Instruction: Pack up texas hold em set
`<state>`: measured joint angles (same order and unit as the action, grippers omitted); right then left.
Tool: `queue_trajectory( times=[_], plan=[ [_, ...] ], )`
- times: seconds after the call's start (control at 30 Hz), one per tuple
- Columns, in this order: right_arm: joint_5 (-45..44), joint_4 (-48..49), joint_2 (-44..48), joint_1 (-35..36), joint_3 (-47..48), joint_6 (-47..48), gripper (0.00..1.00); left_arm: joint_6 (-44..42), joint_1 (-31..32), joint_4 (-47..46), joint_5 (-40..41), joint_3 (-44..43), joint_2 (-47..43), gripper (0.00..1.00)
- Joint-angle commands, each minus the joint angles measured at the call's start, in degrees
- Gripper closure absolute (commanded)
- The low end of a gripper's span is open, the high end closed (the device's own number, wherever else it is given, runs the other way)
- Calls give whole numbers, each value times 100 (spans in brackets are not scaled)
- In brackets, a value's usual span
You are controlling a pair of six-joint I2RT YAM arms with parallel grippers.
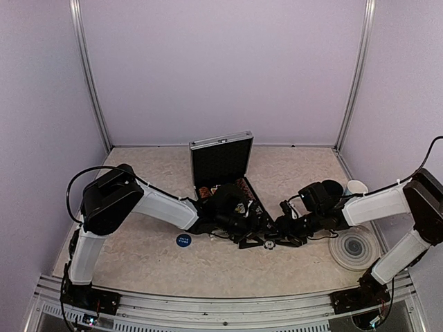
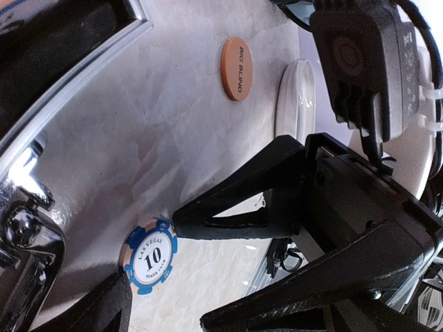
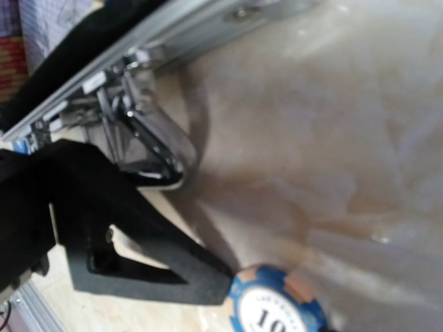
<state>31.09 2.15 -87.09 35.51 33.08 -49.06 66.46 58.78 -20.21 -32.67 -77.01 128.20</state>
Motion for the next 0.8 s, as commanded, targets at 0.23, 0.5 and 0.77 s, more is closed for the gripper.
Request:
queue_trajectory(
  times=[0.23,0.5,0.77],
  plan=[
    [593,669,-66,689,144,384,42,67,475,-895,-195,225,105,3],
    [212,-110,920,694,334,851,42,-30,433,-1412,-165,495,-278,3],
    [2,-874,1870,680,439,1109,40,-192,381,-1760,-138,796,-823,3]
  ],
)
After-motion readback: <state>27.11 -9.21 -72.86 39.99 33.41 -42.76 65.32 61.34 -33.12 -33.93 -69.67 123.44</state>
